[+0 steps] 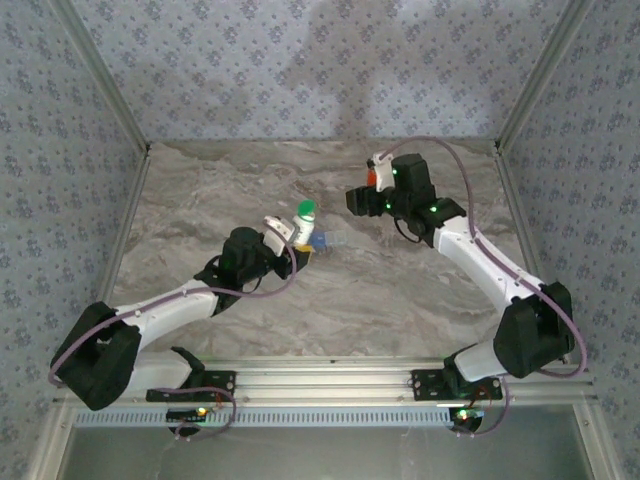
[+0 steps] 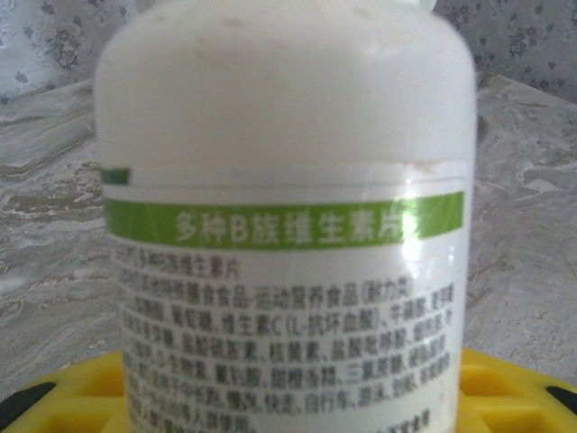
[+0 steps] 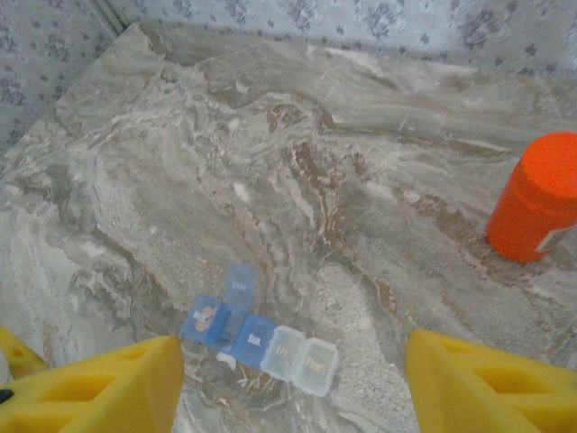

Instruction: Sort the pills into containers

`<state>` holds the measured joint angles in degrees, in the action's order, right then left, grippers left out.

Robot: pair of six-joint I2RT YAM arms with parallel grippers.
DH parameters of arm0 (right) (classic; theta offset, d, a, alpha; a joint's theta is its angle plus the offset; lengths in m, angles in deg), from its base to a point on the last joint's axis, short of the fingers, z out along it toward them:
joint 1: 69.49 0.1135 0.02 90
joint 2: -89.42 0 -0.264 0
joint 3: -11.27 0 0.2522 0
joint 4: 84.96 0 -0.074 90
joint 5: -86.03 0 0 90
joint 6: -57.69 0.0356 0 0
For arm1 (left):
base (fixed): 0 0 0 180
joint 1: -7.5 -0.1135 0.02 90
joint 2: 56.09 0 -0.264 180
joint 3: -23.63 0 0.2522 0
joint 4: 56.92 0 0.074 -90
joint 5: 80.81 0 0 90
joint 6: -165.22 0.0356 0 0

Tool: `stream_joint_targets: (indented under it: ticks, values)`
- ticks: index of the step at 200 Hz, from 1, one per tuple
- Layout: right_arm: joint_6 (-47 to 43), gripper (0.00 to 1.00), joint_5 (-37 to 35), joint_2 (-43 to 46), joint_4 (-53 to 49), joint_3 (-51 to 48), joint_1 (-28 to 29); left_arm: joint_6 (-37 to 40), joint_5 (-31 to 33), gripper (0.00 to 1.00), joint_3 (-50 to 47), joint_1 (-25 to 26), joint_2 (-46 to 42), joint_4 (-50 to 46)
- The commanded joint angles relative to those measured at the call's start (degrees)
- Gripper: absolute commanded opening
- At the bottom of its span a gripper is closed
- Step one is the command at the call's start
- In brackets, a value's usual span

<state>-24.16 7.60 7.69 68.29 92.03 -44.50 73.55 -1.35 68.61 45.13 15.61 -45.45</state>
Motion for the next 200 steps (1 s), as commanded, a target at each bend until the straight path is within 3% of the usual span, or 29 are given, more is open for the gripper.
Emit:
stream_joint_targets:
  ticks: [1, 75, 128, 200]
  values:
    - [-0.6, 0.66, 2.4, -1.3, 2.8, -2.2, 0.0, -2.6, 2.3, 0.0, -0.6, -0.1, -0.1, -0.3]
    - [0.9, 0.62, 4.7, -14.0, 5.8, -1.3, 0.0, -4.6, 4.5, 0.0, -0.7, -1.3, 1.8, -2.0]
    - [2.0, 0.59, 6.2, -23.8, 3.2, 4.5, 0.0, -4.9, 4.9, 0.0, 1.0, -2.1, 3.9, -5.8]
    - [3.4, 0.53, 6.5, -29.9, 3.1, 6.0, 0.1, -4.2, 4.8, 0.0, 5.1, -3.1, 8.4, -13.2]
